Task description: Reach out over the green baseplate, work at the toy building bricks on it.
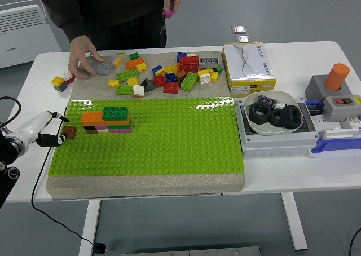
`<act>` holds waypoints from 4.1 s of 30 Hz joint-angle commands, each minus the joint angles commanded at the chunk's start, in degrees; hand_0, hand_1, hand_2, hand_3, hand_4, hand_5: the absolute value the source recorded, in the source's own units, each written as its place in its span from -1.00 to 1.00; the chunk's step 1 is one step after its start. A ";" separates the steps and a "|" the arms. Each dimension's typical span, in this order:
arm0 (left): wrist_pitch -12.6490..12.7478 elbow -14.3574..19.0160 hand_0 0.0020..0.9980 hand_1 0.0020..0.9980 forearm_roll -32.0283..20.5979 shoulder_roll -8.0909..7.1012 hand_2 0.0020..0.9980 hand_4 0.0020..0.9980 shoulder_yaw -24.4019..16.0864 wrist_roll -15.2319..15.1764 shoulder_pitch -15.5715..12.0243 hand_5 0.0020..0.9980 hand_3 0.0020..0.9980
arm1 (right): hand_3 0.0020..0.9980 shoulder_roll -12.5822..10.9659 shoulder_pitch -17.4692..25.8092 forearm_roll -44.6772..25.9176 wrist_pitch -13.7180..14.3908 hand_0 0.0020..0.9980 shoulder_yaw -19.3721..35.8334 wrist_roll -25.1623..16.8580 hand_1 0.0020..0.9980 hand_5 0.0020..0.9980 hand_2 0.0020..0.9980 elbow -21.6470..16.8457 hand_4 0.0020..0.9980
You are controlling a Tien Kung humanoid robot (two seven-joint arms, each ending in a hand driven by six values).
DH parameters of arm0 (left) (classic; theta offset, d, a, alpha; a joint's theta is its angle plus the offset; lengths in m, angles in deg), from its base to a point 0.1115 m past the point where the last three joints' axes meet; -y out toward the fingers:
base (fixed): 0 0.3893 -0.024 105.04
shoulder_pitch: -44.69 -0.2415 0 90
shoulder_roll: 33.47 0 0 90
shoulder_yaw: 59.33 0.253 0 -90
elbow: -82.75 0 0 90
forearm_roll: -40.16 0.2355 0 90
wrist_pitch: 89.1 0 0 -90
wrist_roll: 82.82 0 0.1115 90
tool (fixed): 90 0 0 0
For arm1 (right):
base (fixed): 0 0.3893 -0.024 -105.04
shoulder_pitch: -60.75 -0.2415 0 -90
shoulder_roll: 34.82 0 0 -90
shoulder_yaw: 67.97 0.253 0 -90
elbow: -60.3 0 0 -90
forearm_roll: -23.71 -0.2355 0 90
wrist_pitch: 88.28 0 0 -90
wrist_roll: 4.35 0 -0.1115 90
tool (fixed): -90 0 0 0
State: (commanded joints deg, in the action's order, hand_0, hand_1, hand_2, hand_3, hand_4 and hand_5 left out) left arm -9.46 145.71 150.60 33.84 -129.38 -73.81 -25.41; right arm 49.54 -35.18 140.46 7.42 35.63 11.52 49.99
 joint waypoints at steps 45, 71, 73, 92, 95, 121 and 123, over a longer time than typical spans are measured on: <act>-1.41 8.10 0.93 0.95 3.08 -1.27 0.97 0.46 -4.19 1.92 -2.69 -1.00 0.49 | 0.48 -0.06 -0.02 0.75 0.01 0.36 0.72 -0.04 0.30 1.00 0.29 0.00 0.79; -0.99 6.62 0.95 0.97 4.14 -0.50 0.98 0.44 -0.79 2.09 -2.72 -1.00 0.45 | 0.48 -0.14 0.14 0.62 0.06 0.36 0.49 0.11 0.30 1.00 0.28 0.00 0.79; -0.97 6.06 0.96 0.97 4.07 -0.35 0.99 0.45 -0.70 2.08 -2.46 -1.00 0.45 | 0.48 -0.17 0.08 0.57 0.07 0.36 0.42 0.12 0.30 1.00 0.28 0.00 0.79; -0.83 3.35 0.97 0.98 3.61 0.70 0.99 0.41 -0.82 2.04 -1.56 -1.00 0.35 | 0.48 -0.19 -0.21 0.31 0.17 0.36 0.19 0.15 0.30 1.00 0.28 0.00 0.79; -0.61 3.01 0.97 0.98 3.48 1.00 0.99 0.41 -0.86 1.97 -1.56 -1.00 0.35 | 0.48 -0.20 -0.23 0.20 0.17 0.36 0.11 0.15 0.30 1.00 0.28 0.00 0.79; 0.98 1.73 0.94 0.96 2.67 1.62 0.94 0.29 -1.19 1.05 -1.31 -1.00 -0.02 | 0.47 -0.11 -0.24 1.42 -0.11 0.36 1.68 0.01 0.30 1.00 0.28 0.00 0.79; 1.06 1.92 0.94 0.96 2.51 1.45 0.94 0.29 -1.34 0.93 -1.22 -1.00 -0.02 | 0.47 -0.12 -0.23 1.51 -0.13 0.36 1.79 0.00 0.30 1.00 0.28 0.00 0.79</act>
State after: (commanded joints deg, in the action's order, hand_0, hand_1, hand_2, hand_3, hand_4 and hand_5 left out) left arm -8.40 147.62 153.12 35.30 -130.72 -72.88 -26.62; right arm 49.41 -35.41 141.97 7.28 37.42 11.53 49.99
